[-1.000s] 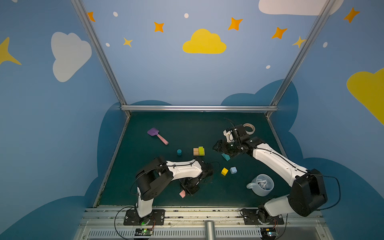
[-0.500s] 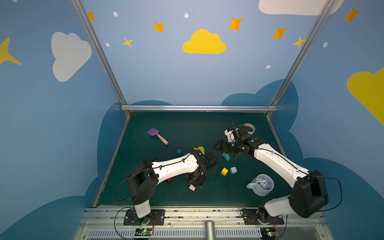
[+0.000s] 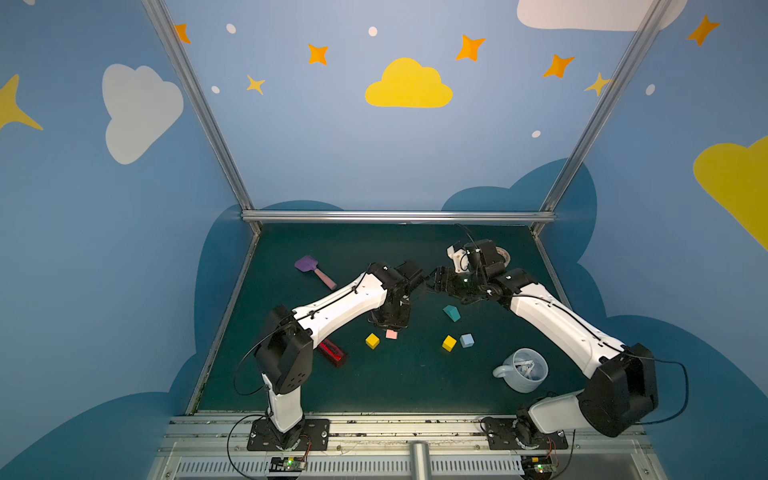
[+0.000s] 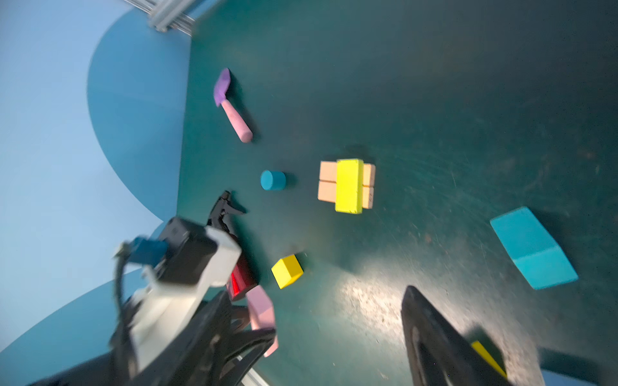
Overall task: Build the wood block tower
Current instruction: 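Lift the pink block with the left gripper and carry it over the wooden stack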
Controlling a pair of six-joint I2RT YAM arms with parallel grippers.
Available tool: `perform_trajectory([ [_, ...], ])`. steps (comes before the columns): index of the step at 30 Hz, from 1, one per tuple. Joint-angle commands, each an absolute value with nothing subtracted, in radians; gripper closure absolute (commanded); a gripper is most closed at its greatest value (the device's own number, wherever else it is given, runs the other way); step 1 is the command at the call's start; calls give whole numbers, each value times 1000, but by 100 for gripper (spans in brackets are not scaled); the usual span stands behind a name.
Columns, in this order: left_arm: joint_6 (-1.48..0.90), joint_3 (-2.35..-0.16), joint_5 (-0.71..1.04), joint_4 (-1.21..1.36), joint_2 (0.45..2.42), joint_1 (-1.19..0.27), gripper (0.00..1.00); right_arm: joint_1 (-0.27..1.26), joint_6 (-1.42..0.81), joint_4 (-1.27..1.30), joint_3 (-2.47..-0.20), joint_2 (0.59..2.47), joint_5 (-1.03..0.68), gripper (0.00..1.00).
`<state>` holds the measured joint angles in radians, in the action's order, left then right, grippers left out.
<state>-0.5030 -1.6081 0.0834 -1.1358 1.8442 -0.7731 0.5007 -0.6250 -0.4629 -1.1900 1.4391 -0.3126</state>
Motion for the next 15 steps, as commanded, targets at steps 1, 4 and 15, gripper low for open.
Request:
perform_trajectory([
  [1,-564,-1692,50,-1126,1886,-666,95,467,-582,-601,-1189,1461,-273,22],
  [4,-567,-1761,55,-1126,1962,-626,95,462,-574,-613,-1213,1481,-275,23],
  [15,-524,-2006,-50,-1228,2201,-550,95,443,-559,-632,-1259,1538,-292,23],
])
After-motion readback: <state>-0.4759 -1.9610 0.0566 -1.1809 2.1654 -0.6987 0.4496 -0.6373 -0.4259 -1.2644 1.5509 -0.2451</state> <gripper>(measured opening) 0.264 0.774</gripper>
